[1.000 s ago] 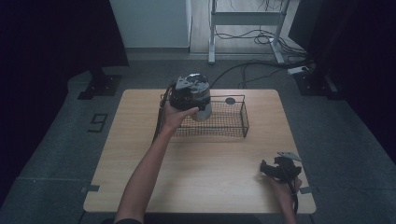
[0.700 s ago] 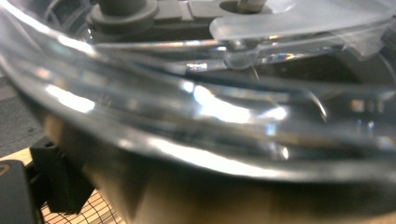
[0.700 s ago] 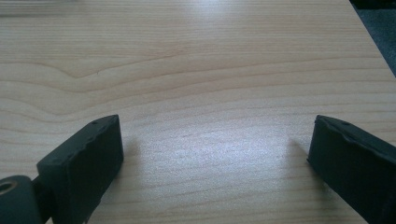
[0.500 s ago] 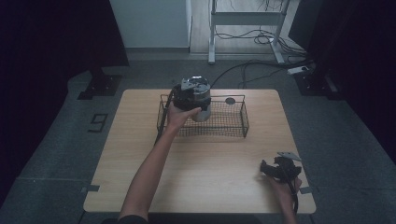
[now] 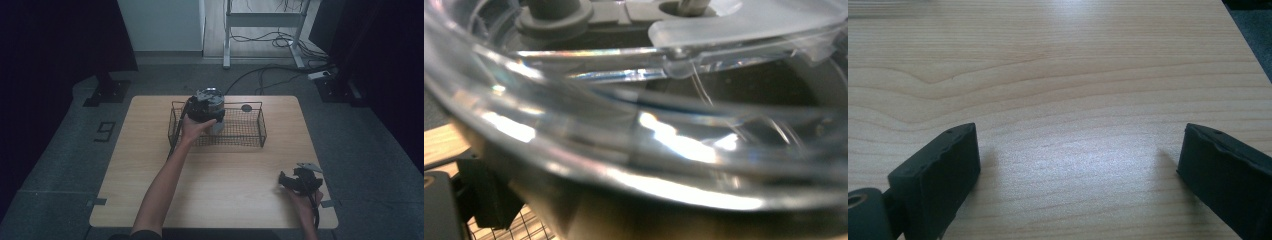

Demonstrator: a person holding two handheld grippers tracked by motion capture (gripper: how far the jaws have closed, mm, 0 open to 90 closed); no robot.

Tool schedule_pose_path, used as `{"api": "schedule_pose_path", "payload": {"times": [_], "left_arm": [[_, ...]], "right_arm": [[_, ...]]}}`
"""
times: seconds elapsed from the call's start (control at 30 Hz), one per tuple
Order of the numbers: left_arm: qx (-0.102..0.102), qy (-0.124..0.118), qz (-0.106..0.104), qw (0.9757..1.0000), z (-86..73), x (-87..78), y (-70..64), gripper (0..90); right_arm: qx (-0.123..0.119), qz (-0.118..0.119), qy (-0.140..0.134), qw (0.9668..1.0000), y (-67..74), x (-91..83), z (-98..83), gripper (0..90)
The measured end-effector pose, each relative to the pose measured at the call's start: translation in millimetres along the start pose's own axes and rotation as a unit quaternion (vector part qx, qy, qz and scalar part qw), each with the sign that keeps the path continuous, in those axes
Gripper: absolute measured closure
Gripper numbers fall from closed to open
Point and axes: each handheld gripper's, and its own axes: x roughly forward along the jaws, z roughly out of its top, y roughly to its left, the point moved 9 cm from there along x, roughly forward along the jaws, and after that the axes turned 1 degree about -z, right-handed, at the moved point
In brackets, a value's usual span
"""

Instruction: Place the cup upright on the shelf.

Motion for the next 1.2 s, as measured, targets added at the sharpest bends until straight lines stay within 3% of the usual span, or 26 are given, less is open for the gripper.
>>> {"api": "schedule_pose_path", "payload": {"times": [0.87, 1.2], "left_arm": [[-0.015, 0.034, 0.016, 0.9992, -31.5, 28.0, 2.5, 4.2], [0.000, 0.039, 0.011, 0.9992, -35.0, 27.2, -1.7, 4.0]], "right_arm": [[0.000, -0.001, 0.000, 1.0000, -0.3, -0.2, 0.0, 3.4], [0.000, -0.001, 0.000, 1.0000, -0.2, 0.0, 0.0, 3.4]]}}
